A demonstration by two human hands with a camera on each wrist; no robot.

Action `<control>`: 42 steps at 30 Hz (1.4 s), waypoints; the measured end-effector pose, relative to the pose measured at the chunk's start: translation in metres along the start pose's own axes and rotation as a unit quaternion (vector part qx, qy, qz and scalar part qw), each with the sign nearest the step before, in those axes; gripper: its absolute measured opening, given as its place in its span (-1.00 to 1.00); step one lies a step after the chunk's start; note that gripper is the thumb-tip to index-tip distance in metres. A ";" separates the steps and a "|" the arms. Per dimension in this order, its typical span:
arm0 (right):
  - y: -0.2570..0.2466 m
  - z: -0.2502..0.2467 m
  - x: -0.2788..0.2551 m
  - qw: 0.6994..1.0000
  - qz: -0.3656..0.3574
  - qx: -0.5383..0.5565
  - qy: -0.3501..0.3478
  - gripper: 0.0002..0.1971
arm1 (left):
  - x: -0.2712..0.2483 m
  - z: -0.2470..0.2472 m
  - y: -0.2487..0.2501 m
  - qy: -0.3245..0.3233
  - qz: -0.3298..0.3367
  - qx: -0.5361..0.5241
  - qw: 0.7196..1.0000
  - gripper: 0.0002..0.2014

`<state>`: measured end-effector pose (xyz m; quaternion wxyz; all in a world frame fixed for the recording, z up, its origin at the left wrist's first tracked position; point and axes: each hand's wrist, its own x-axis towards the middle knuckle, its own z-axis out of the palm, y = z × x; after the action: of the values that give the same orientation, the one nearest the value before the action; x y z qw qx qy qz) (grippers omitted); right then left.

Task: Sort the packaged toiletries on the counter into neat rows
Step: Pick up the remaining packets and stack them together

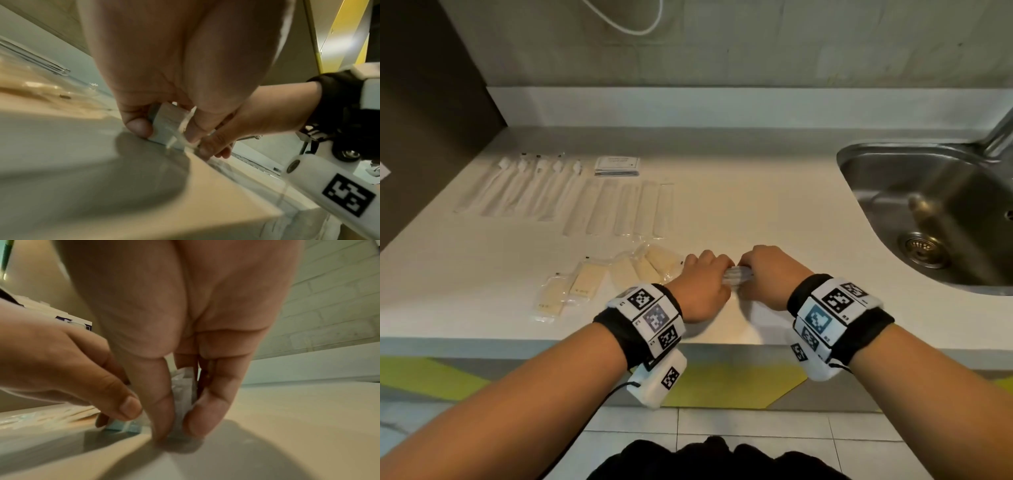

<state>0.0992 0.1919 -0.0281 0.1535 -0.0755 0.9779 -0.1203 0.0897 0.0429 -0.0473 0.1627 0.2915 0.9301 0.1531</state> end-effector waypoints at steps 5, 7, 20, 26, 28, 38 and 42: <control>-0.001 0.005 -0.008 1.000 -0.012 0.016 0.009 -0.92 | -0.003 0.006 0.007 0.006 -0.007 0.023 1.000 -0.64; 0.002 0.005 -0.012 0.999 -0.026 0.033 0.008 -0.84 | -0.003 0.008 0.006 -0.002 -0.010 0.005 1.000 -0.64; 0.015 -0.004 -0.022 0.989 -0.059 0.132 0.020 -0.73 | -0.019 -0.006 -0.011 0.022 -0.020 -0.097 0.995 -0.68; 0.019 -0.004 -0.018 0.989 -0.051 0.140 0.025 -0.76 | -0.024 -0.010 -0.015 0.094 -0.054 -0.141 0.984 -0.76; 0.018 -0.005 -0.016 0.990 -0.050 0.134 0.024 -0.76 | -0.023 -0.011 -0.014 0.088 -0.049 -0.121 0.988 -0.75; 0.006 -0.006 -0.008 0.997 -0.033 0.065 -0.007 -0.82 | -0.016 -0.009 -0.012 0.068 -0.007 -0.065 0.996 -0.75; 0.013 -0.013 -0.007 0.994 -0.032 0.105 -0.029 -0.79 | -0.013 -0.015 -0.016 0.049 -0.012 -0.073 0.996 -0.75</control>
<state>0.1003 0.2084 -0.0171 0.1850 -0.0939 0.9521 -0.2247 0.0863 0.0198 -0.0365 0.1392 0.2596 0.9268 0.2329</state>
